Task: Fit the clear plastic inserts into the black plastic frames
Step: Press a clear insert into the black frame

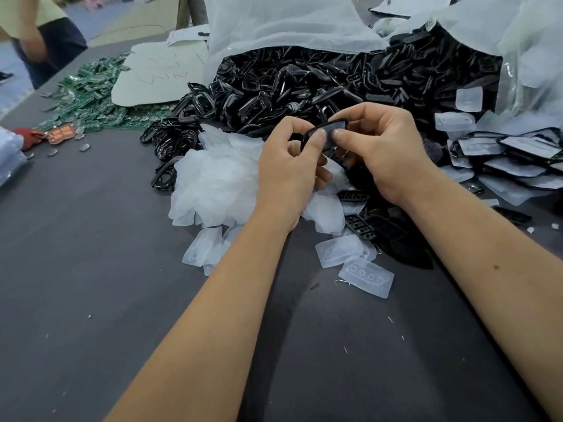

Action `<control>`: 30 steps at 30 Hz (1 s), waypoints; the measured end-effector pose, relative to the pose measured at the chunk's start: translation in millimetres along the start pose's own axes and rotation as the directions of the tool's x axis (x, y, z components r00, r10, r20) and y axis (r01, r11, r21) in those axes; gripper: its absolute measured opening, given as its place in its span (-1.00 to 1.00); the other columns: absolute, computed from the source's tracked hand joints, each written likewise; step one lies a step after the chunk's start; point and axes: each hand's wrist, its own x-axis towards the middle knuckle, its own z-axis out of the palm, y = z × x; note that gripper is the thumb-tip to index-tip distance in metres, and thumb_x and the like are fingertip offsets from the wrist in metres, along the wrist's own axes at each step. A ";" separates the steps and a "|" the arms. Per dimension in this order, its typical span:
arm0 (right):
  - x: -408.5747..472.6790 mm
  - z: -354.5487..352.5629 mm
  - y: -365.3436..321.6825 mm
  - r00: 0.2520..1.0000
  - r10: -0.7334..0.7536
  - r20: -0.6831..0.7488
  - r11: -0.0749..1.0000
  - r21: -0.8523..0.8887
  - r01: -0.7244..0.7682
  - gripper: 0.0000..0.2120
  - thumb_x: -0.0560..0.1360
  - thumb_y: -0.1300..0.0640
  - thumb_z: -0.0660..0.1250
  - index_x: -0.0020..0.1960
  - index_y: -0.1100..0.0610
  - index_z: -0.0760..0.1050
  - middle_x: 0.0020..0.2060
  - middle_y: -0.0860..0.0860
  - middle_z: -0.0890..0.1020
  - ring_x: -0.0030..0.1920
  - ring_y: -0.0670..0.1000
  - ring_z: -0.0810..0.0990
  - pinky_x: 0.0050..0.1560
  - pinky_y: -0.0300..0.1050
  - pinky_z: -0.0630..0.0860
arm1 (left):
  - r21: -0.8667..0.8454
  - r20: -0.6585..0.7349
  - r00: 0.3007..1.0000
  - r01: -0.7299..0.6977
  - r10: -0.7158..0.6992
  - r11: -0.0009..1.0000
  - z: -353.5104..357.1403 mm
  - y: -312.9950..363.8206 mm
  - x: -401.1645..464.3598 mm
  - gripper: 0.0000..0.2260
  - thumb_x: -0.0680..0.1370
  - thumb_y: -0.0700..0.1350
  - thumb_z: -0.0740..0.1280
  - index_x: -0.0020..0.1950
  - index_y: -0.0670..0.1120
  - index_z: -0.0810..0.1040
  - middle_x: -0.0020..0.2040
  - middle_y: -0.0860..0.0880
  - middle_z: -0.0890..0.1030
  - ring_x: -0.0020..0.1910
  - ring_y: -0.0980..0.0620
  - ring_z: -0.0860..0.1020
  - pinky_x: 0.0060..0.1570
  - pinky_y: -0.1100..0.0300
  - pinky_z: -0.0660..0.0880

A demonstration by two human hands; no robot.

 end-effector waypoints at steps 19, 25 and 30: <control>-0.3 1.1 -4.5 0.999 0.042 0.025 0.999 0.032 -0.043 -0.84 0.56 0.39 0.37 -0.01 0.18 0.66 -0.26 0.10 0.67 -0.36 -0.01 0.57 -0.36 -0.17 0.48 | -0.012 -0.017 0.999 0.038 -0.038 0.999 -0.4 0.1 0.1 -0.91 0.65 -0.19 0.37 -0.05 -0.11 0.54 -0.37 -0.05 0.61 -0.48 0.02 0.55 -0.51 0.24 0.42; -2.6 2.7 -7.4 0.999 0.040 0.011 0.999 0.006 -0.040 -0.88 0.58 0.36 0.39 -0.04 0.20 0.67 -0.33 0.06 0.66 -0.41 -0.05 0.54 -0.40 -0.19 0.46 | -0.003 -0.019 0.998 0.053 -0.054 0.999 -0.7 2.5 -0.3 -0.84 0.66 -0.18 0.36 -0.12 -0.10 0.50 -0.40 -0.06 0.59 -0.51 0.02 0.51 -0.51 0.25 0.39; -3.8 4.9 -9.9 0.999 0.037 -0.005 0.999 -0.013 -0.037 -0.86 0.59 0.34 0.38 -0.07 0.18 0.67 -0.30 0.15 0.64 -0.43 -0.05 0.53 -0.42 -0.18 0.45 | -0.013 -0.021 0.998 0.060 -0.061 0.998 -0.4 2.8 -1.2 -0.84 0.67 -0.19 0.34 -0.11 -0.14 0.48 -0.41 -0.05 0.58 -0.51 0.01 0.53 -0.51 0.25 0.41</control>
